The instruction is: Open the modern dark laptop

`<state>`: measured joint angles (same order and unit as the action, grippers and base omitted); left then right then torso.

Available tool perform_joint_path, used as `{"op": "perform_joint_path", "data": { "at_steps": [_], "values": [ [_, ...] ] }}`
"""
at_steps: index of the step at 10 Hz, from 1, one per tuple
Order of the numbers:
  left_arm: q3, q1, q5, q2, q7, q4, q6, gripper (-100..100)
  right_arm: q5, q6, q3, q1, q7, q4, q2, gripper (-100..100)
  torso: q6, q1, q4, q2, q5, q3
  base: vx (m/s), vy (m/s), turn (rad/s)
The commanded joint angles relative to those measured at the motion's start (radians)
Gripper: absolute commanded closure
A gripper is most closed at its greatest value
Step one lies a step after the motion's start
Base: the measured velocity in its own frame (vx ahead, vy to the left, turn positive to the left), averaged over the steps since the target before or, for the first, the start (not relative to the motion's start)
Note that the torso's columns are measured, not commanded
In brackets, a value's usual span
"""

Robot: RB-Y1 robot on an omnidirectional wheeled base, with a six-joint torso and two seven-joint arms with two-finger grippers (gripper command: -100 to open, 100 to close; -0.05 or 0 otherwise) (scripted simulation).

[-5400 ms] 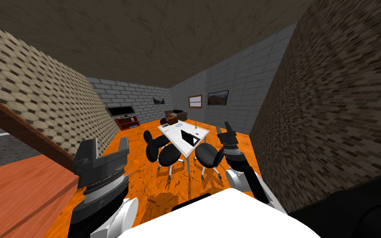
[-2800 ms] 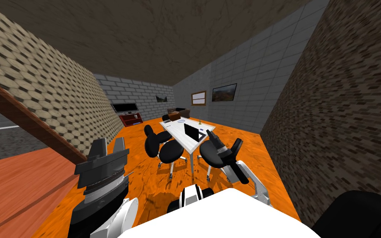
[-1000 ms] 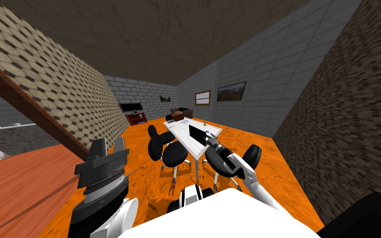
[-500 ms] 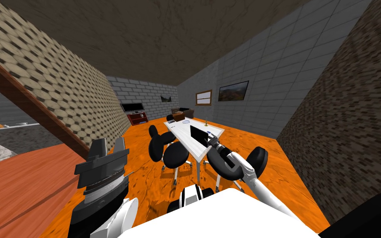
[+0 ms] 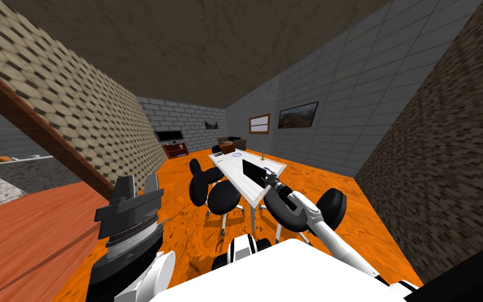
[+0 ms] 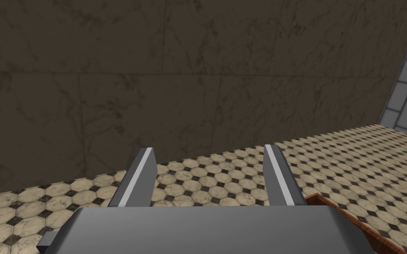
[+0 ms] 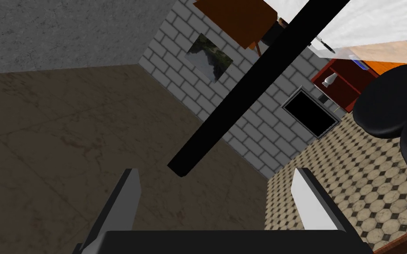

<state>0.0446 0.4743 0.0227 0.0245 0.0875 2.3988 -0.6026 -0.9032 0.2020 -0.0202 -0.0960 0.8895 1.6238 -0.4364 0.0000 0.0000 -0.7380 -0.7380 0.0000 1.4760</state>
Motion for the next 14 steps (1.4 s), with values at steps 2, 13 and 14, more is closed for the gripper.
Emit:
{"op": "perform_joint_path", "data": {
  "at_steps": [2,13,14],
  "values": [
    [0.0,0.0,0.0,0.0,0.0,0.0,0.0,0,-0.032,-0.016,0.002,0.007,0.035,-0.02,-0.022,-100,0.0,0.0,0.0,0.001,0.0,0.0,0.032,0.009,0.011],
    [0.0,0.0,0.0,0.0,0.0,0.0,0.0,0,0.247,-0.078,0.035,0.025,0.283,-0.03,-0.059,-100,0.0,0.0,0.0,0.0,0.0,0.0,0.0,-0.006,0.033],
    [0.0,0.0,0.0,0.0,0.0,0.0,0.0,0,0.288,-0.088,0.041,0.028,0.324,-0.031,-0.065,-100,0.0,0.0,0.0,0.0,0.0,0.0,-0.001,-0.006,0.036]
  ]
}}
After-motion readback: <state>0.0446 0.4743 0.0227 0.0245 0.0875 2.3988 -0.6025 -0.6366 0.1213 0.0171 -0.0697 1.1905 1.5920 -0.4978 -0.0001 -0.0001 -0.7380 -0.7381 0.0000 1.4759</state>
